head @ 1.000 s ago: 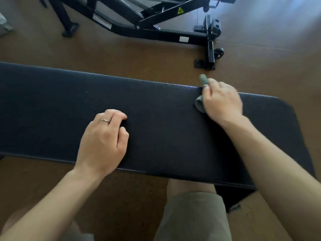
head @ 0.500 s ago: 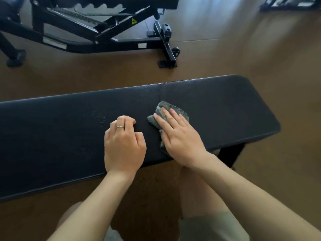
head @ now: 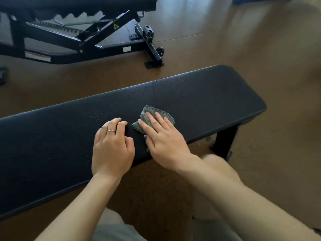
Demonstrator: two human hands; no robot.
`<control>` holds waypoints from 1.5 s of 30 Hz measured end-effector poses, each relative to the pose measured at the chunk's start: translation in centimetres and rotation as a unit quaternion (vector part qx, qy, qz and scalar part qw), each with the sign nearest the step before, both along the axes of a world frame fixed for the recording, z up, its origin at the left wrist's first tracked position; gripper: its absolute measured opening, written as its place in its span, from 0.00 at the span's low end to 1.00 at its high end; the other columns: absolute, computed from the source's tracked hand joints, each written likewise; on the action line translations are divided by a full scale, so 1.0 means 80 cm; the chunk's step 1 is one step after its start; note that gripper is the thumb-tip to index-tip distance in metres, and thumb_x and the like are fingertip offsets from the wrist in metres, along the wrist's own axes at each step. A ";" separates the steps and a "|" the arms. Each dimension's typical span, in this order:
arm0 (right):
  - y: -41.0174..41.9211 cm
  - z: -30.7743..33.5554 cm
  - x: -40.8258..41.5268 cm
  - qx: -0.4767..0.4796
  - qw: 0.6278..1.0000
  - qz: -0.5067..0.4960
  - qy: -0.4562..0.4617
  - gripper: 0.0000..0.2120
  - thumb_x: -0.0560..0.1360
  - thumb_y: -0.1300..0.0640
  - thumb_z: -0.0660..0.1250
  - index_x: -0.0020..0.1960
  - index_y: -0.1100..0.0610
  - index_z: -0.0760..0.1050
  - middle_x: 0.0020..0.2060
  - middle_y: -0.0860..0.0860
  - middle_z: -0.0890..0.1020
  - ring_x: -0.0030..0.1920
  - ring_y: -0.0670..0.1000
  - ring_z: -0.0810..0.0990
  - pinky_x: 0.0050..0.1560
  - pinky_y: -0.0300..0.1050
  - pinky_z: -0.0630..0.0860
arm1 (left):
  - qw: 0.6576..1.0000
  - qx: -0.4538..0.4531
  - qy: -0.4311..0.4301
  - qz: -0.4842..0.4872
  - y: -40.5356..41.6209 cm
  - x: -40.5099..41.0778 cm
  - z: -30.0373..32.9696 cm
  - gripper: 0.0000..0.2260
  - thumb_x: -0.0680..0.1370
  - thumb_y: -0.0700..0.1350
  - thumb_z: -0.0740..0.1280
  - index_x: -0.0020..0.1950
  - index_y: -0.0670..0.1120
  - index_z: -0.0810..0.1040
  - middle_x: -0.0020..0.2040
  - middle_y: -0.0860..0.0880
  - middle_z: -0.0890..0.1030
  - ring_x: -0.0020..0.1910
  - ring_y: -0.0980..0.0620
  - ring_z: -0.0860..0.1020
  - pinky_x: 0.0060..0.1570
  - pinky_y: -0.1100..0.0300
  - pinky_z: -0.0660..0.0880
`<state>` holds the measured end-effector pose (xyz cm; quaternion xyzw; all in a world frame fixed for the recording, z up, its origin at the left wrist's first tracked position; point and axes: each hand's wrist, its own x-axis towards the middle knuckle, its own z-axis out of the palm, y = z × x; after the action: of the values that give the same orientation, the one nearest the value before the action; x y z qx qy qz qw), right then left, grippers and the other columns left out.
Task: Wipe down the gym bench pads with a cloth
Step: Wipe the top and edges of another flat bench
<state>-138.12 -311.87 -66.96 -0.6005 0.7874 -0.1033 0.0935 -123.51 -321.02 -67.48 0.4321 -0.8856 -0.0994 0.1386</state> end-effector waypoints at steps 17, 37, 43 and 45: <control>0.005 -0.006 0.074 -0.042 0.992 -0.112 -0.028 0.26 0.85 0.45 0.43 0.82 0.45 0.55 0.82 0.47 0.53 0.82 0.48 0.46 0.82 0.49 0.43 | 1.000 0.001 0.022 -0.005 -0.003 0.006 0.000 0.17 0.82 0.43 0.61 0.70 0.43 0.75 0.70 0.43 0.77 0.72 0.43 0.72 0.75 0.44 0.66; 0.054 -0.013 -0.076 -0.029 0.991 -0.113 0.060 0.26 0.84 0.45 0.48 0.82 0.45 0.57 0.81 0.48 0.57 0.81 0.49 0.53 0.81 0.50 0.49 | 0.999 0.021 0.029 0.005 0.000 0.004 -0.002 0.18 0.81 0.43 0.62 0.72 0.45 0.74 0.72 0.45 0.75 0.74 0.44 0.70 0.76 0.45 0.65; 0.035 -0.008 -0.141 -0.015 0.945 -0.326 0.016 0.27 0.85 0.47 0.47 0.82 0.53 0.56 0.82 0.54 0.55 0.82 0.57 0.52 0.81 0.54 0.46 | 0.999 0.014 0.036 0.026 0.003 0.001 -0.001 0.17 0.81 0.40 0.63 0.70 0.45 0.76 0.71 0.45 0.77 0.72 0.44 0.72 0.73 0.44 0.68; 0.011 -0.012 -0.084 -0.051 0.970 -0.236 0.017 0.27 0.85 0.47 0.47 0.82 0.53 0.58 0.82 0.54 0.57 0.82 0.57 0.52 0.81 0.54 0.46 | 0.998 0.012 0.043 0.034 0.005 0.001 -0.002 0.17 0.81 0.39 0.63 0.69 0.45 0.76 0.71 0.45 0.77 0.71 0.43 0.73 0.72 0.43 0.70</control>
<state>-144.85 -310.97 -67.90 -0.4029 0.9022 -0.1524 0.0220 -123.46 -320.63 -67.63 0.4586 -0.8626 -0.1236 0.1742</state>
